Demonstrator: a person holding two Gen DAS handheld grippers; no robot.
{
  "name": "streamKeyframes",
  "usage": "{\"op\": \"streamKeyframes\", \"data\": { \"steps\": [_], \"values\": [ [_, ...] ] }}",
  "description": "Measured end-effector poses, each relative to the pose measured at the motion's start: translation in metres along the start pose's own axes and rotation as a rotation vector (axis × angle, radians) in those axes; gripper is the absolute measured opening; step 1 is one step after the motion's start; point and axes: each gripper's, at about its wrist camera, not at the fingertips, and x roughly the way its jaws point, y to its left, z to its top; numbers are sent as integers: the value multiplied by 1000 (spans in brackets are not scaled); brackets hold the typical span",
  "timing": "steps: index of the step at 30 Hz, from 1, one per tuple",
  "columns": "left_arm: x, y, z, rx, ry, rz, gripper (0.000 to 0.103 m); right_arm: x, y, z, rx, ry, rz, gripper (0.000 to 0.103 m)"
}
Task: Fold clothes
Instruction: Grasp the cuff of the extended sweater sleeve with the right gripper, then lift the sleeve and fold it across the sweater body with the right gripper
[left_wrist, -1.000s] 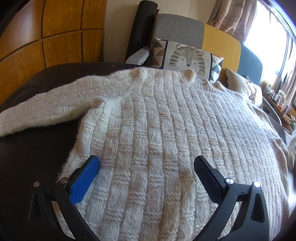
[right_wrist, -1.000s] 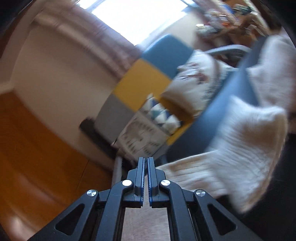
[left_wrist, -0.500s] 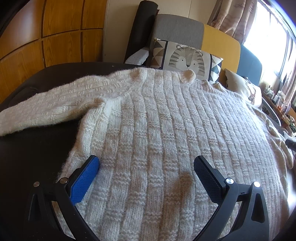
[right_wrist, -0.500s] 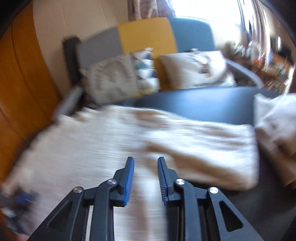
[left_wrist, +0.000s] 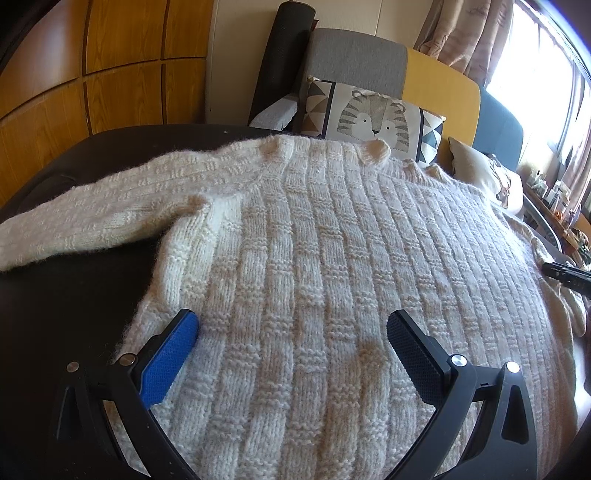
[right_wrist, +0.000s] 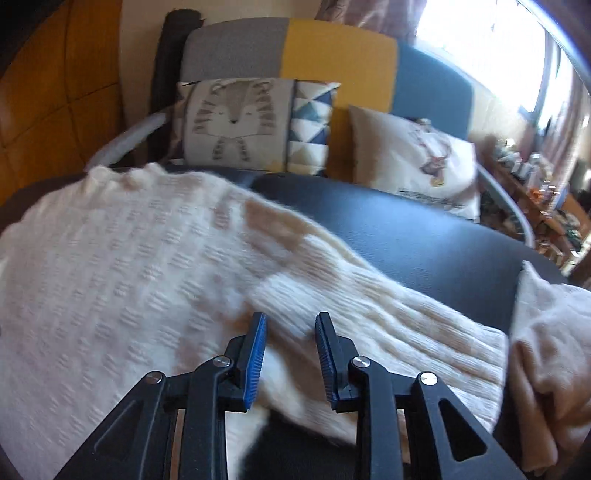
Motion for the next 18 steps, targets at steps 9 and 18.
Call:
{"op": "streamKeyframes", "data": {
  "steps": [9, 18],
  "values": [
    [-1, 4, 0, -9, -6, -14, 103, 14, -11, 3, 28, 18, -64, 12],
    [-1, 4, -1, -13, -8, -17, 103, -57, -46, 30, 274, -204, 48, 7]
  ]
}}
